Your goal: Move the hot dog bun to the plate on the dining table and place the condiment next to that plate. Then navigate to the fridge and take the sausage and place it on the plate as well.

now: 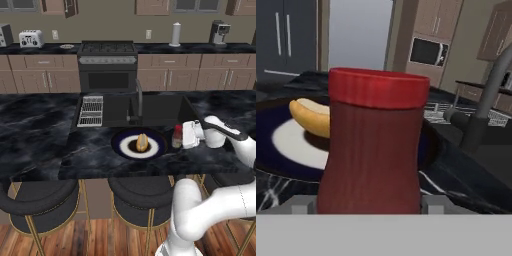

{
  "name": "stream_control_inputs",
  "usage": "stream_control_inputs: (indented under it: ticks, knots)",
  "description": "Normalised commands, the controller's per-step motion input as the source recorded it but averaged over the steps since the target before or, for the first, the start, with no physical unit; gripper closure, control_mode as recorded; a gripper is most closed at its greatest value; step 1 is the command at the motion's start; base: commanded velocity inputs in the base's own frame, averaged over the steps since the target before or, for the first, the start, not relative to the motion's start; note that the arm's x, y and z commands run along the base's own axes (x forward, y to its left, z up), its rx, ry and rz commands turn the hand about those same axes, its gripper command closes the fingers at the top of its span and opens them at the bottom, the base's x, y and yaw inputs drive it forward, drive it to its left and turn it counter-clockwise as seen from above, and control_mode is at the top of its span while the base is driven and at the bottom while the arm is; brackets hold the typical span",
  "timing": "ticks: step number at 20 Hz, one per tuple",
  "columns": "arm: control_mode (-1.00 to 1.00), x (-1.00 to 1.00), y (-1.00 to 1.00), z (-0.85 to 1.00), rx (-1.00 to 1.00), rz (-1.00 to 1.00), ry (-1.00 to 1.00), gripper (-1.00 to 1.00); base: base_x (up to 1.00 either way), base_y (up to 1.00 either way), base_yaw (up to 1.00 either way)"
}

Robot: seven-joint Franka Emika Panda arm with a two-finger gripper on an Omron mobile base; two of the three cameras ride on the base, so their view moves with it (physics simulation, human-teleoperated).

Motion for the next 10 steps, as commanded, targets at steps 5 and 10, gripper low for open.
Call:
stream_control_inputs:
  ticks: [5,10]
  knots:
    - [-1.00,-0.12,-0.12,-0.43,0.00,0.07,-0.06,1.00,0.00,0.00,0.00]
    - [-1.00,-0.39,-0.02,-0.22,0.00,0.00,-0.18,-1.00,0.00,0.00,0.00]
